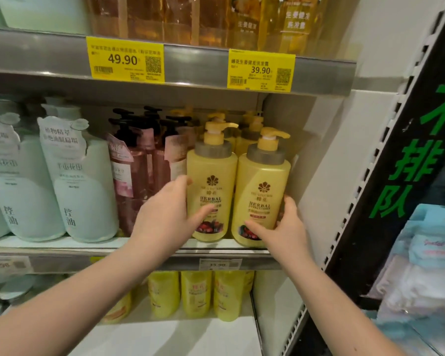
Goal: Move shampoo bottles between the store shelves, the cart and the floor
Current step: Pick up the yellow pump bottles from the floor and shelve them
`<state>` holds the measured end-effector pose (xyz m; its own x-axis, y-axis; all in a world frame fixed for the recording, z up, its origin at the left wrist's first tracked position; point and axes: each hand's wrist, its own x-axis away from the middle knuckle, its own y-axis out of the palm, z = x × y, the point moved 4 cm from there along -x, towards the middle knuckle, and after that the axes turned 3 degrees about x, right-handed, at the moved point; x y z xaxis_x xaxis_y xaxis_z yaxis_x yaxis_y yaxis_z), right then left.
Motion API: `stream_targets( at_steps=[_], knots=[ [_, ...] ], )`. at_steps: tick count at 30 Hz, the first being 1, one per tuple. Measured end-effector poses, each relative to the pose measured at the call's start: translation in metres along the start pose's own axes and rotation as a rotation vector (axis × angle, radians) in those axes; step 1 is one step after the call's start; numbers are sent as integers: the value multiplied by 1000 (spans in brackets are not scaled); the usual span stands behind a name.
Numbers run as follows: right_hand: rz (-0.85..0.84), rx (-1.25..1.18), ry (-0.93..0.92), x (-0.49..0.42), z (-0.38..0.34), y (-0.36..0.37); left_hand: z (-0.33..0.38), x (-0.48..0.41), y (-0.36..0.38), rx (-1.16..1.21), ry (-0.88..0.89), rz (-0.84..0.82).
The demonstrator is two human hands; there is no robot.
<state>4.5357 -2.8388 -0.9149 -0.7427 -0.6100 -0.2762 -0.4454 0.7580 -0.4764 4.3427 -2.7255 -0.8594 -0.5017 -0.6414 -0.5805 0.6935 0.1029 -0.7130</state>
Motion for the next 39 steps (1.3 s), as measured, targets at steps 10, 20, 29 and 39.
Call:
stream_targets(
  at_steps=[10, 20, 29, 39],
  knots=[
    [-71, -6, 32, -30, 8, 9, -18, -15, 56, -18, -204, -190],
    [-131, -110, 129, -66, 14, 23, -11, -36, 74, -40, -252, -251],
    [-133, -168, 155, -68, 14, 26, -10, -48, 83, -62, -363, -332],
    [-9, -60, -91, -3, -39, -9, -14, 2, 11, 205, -169, -166]
  ],
)
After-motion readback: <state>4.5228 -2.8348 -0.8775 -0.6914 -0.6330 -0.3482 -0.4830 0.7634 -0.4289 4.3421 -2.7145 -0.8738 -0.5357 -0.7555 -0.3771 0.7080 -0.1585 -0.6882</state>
